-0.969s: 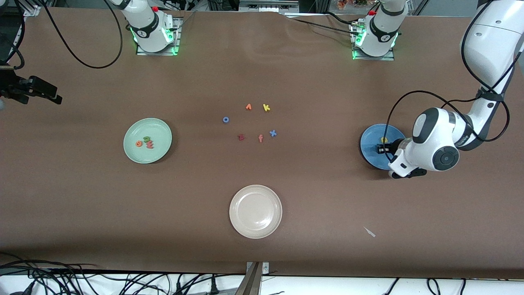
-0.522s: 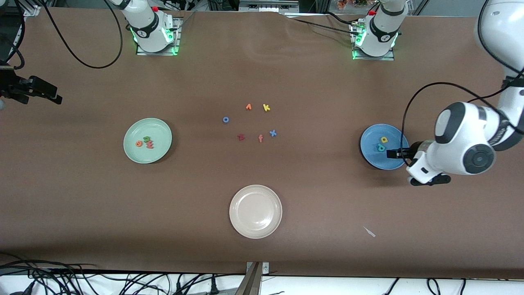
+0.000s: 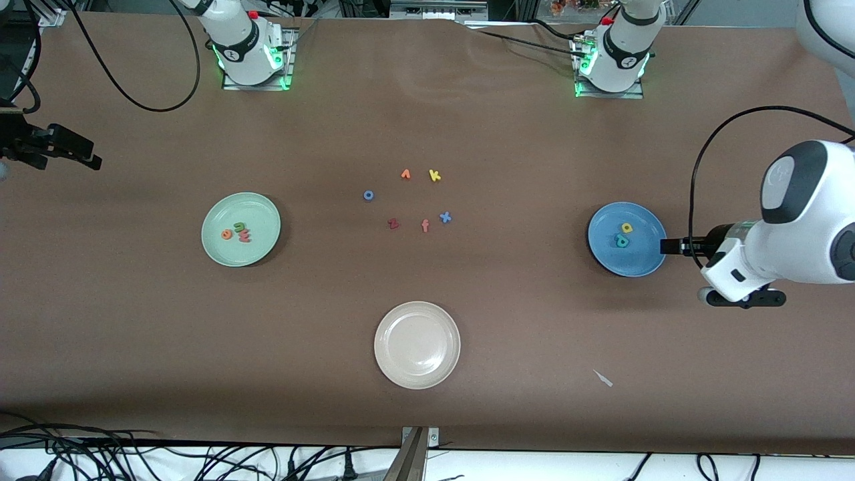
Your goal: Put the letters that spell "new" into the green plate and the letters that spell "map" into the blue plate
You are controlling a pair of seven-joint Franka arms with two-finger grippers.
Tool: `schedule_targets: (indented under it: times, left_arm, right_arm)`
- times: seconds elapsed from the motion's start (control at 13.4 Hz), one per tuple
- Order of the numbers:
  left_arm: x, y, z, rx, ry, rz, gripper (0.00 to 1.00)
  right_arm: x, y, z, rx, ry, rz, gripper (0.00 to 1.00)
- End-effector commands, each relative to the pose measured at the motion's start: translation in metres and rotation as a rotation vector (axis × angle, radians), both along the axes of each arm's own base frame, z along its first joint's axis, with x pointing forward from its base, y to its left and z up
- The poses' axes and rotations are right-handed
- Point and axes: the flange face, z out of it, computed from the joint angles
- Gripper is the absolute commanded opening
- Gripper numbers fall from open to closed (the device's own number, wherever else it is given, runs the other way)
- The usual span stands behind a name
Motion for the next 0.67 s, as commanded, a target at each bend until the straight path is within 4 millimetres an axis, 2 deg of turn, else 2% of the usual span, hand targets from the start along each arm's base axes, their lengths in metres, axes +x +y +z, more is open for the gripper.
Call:
schedule_targets:
  times: [0.0, 0.22, 0.37, 0.6]
  left_arm:
    - [0.004, -0.007, 0.017, 0.011, -0.016, -0.037, 0.99]
    - [0.002, -0.015, 0.034, 0.013, -0.022, -0.046, 0.99]
    - [-0.001, -0.029, 0.044, 0.023, -0.037, -0.065, 0.99]
    - [-0.004, -0.021, 0.052, -0.006, -0.035, -0.040, 0.99]
  right_arm:
    - [0.003, -0.001, 0.005, 0.016, 0.002, -0.007, 1.00]
    - [0.003, -0.001, 0.005, 0.016, 0.001, -0.006, 1.00]
    - [0.002, -0.001, 0.006, 0.016, 0.001, -0.006, 1.00]
    - [0.002, -0.001, 0.006, 0.016, 0.001, -0.007, 1.00]
